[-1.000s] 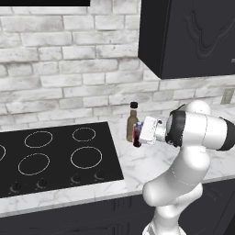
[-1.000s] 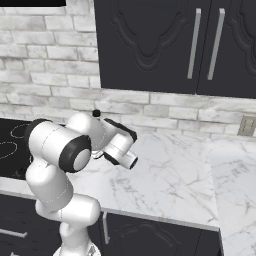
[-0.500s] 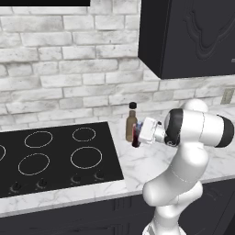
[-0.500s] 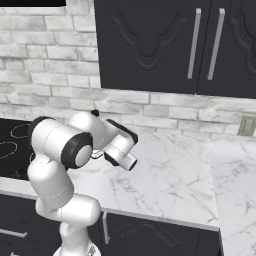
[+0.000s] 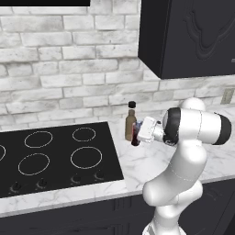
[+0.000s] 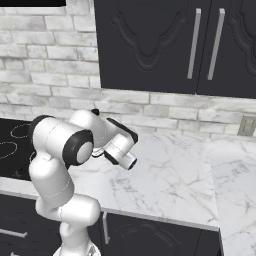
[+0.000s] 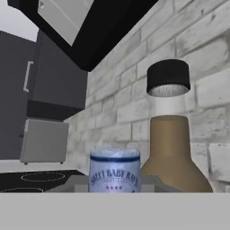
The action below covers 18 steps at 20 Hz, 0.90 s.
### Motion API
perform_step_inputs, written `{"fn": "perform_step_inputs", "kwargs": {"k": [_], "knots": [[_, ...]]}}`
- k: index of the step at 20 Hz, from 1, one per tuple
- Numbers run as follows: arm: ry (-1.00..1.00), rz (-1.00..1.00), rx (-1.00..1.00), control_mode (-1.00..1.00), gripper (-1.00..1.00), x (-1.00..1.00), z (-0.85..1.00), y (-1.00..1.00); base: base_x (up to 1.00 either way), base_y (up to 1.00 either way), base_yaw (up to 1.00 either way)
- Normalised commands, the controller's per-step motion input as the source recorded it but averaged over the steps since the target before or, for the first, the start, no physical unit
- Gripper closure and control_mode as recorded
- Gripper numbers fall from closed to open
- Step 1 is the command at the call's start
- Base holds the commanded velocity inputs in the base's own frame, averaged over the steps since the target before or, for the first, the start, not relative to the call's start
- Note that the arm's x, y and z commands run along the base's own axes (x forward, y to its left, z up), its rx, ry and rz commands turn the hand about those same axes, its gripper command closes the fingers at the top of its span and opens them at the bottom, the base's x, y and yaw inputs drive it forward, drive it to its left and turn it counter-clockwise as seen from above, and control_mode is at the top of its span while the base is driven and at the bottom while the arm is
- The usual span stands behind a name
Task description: Take 2 condiments from the cabinet and move them on the counter near the stove.Make sure the condiments are lined up with each other, next to each other.
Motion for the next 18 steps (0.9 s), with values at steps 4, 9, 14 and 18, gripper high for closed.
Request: {"fn": "perform_step_inputs", "kwargs": {"k": [4,9,14,18], "knots": [[0.0,-0.01,0.0,-1.0,-1.0,0.0,-0.04,0.0,0.0,0.0,0.0],[0.0,0.0,0.0,-1.0,-1.0,-0.01,0.0,0.0,0.0,0.0,0.0],[-0.02,-0.04,0.0,-1.0,-1.0,-0.21,0.03,0.0,0.0,0.0,0.0],[-0.1,-0.06,0.0,-1.0,-1.0,-0.41,0.16,-0.01,0.0,0.0,0.0]]}}
